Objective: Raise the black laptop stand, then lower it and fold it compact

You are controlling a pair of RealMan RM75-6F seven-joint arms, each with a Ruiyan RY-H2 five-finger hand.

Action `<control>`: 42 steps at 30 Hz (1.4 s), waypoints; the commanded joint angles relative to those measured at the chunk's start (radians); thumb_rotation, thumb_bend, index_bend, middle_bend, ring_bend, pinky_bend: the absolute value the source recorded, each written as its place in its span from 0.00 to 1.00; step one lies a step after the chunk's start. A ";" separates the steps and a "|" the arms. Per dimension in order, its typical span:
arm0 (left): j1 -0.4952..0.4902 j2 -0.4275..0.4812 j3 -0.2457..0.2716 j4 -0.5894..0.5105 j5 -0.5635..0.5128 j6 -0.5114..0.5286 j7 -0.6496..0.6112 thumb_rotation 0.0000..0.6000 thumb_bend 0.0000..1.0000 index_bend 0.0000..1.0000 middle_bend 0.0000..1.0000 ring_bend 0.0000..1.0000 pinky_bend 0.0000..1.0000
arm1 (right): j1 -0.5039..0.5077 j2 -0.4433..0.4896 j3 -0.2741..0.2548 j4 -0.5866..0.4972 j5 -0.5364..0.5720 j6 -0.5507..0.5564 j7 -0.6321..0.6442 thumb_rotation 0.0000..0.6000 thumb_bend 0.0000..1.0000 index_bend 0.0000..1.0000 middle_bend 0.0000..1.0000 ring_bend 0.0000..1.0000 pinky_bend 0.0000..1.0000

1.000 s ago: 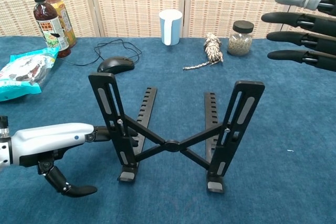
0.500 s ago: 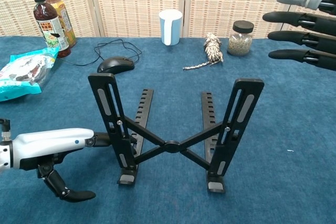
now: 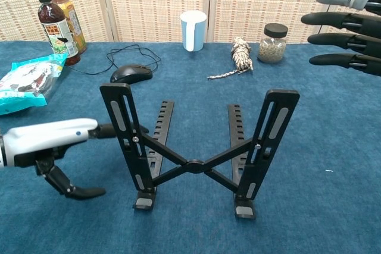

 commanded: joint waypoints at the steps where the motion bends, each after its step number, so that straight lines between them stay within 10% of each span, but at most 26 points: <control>1: 0.019 0.025 -0.022 -0.019 -0.024 0.033 0.032 1.00 0.28 0.13 0.01 0.00 0.00 | 0.002 0.041 -0.003 -0.016 0.002 -0.042 -0.133 1.00 0.11 0.00 0.05 0.00 0.09; 21: 0.137 0.147 -0.128 -0.122 -0.131 0.213 0.240 1.00 0.28 0.12 0.01 0.00 0.00 | 0.098 0.043 0.107 -0.198 0.210 -0.320 -0.517 1.00 0.10 0.00 0.03 0.00 0.09; 42: 0.183 0.178 -0.147 -0.151 -0.121 0.244 0.297 1.00 0.28 0.12 0.01 0.00 0.00 | 0.146 -0.212 0.281 -0.132 0.475 -0.363 -0.810 1.00 0.12 0.00 0.04 0.00 0.09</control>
